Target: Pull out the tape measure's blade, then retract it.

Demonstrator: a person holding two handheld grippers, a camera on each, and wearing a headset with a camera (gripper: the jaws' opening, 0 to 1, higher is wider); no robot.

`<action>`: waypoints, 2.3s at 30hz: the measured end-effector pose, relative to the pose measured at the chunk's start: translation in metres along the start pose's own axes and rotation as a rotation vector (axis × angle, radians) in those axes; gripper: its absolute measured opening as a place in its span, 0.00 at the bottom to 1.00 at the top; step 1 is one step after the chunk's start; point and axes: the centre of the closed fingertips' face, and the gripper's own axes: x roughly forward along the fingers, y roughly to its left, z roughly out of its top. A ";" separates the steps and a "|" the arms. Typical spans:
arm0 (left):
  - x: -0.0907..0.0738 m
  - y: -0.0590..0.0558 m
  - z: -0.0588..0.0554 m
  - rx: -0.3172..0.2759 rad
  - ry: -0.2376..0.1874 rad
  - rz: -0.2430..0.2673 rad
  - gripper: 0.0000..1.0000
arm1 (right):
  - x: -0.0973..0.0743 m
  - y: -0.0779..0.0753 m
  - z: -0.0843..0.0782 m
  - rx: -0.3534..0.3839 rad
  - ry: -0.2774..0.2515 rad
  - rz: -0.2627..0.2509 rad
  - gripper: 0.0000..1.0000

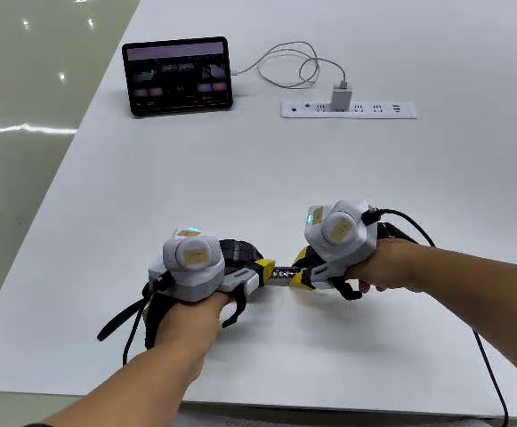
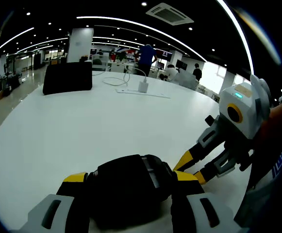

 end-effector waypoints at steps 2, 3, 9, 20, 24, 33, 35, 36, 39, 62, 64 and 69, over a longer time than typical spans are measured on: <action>0.000 0.000 0.000 -0.001 -0.001 0.000 0.64 | 0.000 0.000 0.001 0.003 -0.002 0.000 0.11; 0.000 0.000 0.000 -0.002 -0.001 -0.001 0.64 | 0.001 0.000 0.001 0.004 -0.004 -0.001 0.11; -0.001 0.000 0.000 -0.009 0.000 -0.007 0.63 | 0.001 0.000 0.002 0.008 -0.006 0.000 0.12; -0.001 0.000 0.000 -0.012 -0.003 -0.017 0.63 | 0.006 0.002 0.010 -0.026 -0.013 -0.005 0.12; 0.000 0.000 0.000 -0.003 -0.002 -0.017 0.63 | 0.005 0.002 0.008 -0.033 -0.011 -0.002 0.13; 0.000 0.000 0.000 -0.008 -0.001 -0.021 0.63 | -0.003 0.003 -0.002 -0.055 -0.015 -0.007 0.12; -0.001 0.000 0.000 -0.008 -0.005 -0.024 0.62 | -0.002 0.003 -0.001 -0.058 -0.020 -0.011 0.11; -0.001 0.000 0.000 -0.009 -0.011 -0.026 0.62 | -0.002 0.002 -0.001 -0.040 -0.025 -0.012 0.11; -0.002 0.000 0.000 -0.014 -0.017 -0.030 0.62 | -0.002 0.002 0.000 -0.017 -0.039 -0.010 0.10; -0.008 0.002 -0.002 0.029 0.020 0.138 0.63 | -0.001 0.002 0.001 0.031 -0.027 -0.027 0.11; -0.008 0.002 -0.002 0.041 0.026 0.138 0.61 | -0.001 0.002 0.001 0.029 -0.025 -0.030 0.11; -0.011 0.005 -0.002 0.020 0.020 0.111 0.60 | -0.001 0.002 0.001 0.028 -0.037 -0.036 0.11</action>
